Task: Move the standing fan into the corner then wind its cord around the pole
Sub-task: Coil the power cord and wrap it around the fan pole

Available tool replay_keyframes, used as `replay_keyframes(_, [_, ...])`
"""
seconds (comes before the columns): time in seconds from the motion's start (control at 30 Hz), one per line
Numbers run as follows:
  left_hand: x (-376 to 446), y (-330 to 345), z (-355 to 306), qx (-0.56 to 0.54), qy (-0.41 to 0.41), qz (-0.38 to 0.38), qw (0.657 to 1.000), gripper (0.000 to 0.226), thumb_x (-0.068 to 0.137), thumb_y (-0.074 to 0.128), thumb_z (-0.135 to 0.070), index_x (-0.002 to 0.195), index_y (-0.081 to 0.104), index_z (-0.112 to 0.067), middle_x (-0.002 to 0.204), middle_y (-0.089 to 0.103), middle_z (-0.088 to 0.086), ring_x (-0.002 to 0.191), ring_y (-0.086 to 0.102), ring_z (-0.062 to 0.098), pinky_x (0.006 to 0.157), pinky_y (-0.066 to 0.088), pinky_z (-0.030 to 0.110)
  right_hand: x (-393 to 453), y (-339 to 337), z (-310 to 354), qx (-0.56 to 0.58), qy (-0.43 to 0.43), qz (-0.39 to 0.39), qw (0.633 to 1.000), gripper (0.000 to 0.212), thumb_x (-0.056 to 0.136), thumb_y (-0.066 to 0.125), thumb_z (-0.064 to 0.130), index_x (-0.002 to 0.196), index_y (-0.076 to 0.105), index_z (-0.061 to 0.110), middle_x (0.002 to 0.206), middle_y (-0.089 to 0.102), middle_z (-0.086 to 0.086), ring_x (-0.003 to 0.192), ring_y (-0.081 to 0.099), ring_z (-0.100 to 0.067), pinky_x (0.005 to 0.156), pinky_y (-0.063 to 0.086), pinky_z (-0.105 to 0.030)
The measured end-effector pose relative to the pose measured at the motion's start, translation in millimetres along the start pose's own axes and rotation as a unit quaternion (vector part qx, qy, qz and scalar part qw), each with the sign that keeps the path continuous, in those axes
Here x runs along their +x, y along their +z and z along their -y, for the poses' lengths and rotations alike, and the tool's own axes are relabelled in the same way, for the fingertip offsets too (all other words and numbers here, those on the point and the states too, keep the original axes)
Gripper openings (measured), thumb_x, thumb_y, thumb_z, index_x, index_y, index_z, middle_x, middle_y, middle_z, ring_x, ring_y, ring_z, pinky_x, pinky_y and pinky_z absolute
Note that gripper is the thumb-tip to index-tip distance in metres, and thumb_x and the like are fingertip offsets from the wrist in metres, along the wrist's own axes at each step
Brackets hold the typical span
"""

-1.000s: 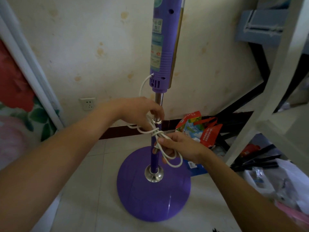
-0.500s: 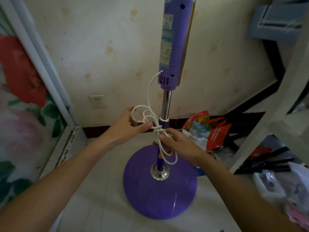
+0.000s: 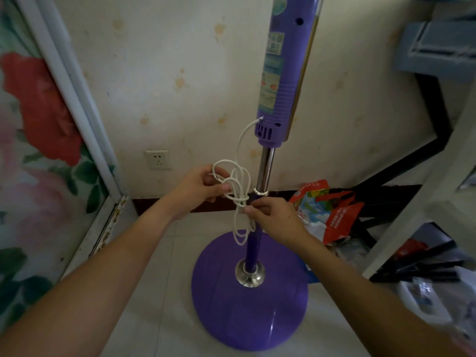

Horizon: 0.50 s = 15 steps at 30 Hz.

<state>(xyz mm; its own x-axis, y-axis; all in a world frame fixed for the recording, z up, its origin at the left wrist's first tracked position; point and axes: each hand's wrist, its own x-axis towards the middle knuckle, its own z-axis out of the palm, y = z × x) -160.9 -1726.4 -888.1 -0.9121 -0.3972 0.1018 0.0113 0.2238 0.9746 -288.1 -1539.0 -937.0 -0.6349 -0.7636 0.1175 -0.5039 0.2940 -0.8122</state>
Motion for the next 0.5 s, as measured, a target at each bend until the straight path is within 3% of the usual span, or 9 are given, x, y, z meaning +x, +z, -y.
replay_keyframes(0.1, [-2.1,-1.5,0.8,-0.003,-0.005,0.02,1.0,0.033,0.082,0.077,-0.018,0.111,0.062,-0.012,0.089,0.074,-0.001,0.081,0.068,0.014,0.063,0.05,0.027,-5.1,2.3,-0.2,-0.006,-0.025,-0.005,1.0,0.034,0.096,0.067,0.039,0.122,0.073,0.017,0.108,0.078,0.005,0.085,0.066,0.009,0.082,0.059,-0.016])
replay_keyframes(0.2, [-2.3,0.1,0.1,0.012,-0.002,0.03,0.999,0.042,0.08,0.081,-0.028,0.116,0.063,-0.015,0.092,0.074,-0.003,0.082,0.068,0.012,0.064,0.05,0.03,-8.3,1.4,-2.5,-0.015,-0.027,-0.026,0.999,0.028,0.096,0.067,0.037,0.116,0.075,0.018,0.102,0.08,0.005,0.091,0.072,0.0,0.083,0.06,-0.023])
replay_keyframes(0.37, [-0.9,1.5,-2.2,0.021,0.002,0.018,1.0,0.054,0.067,0.085,-0.049,0.114,0.066,-0.032,0.103,0.076,0.001,0.088,0.07,0.017,0.065,0.052,0.031,-9.8,-0.5,-7.1,-0.015,-0.023,-0.067,0.997,0.036,0.095,0.068,0.038,0.119,0.074,0.011,0.104,0.08,0.0,0.074,0.063,0.014,0.064,0.047,0.001])
replay_keyframes(0.5, [-1.3,2.5,-2.5,0.021,-0.004,0.02,1.0,0.055,0.066,0.084,-0.053,0.114,0.066,-0.034,0.104,0.076,-0.002,0.091,0.07,0.018,0.067,0.053,0.03,-12.1,-3.7,-7.4,-0.006,-0.021,-0.088,0.996,0.038,0.095,0.069,0.038,0.118,0.074,0.009,0.093,0.077,0.008,0.067,0.06,0.023,0.062,0.042,0.004])
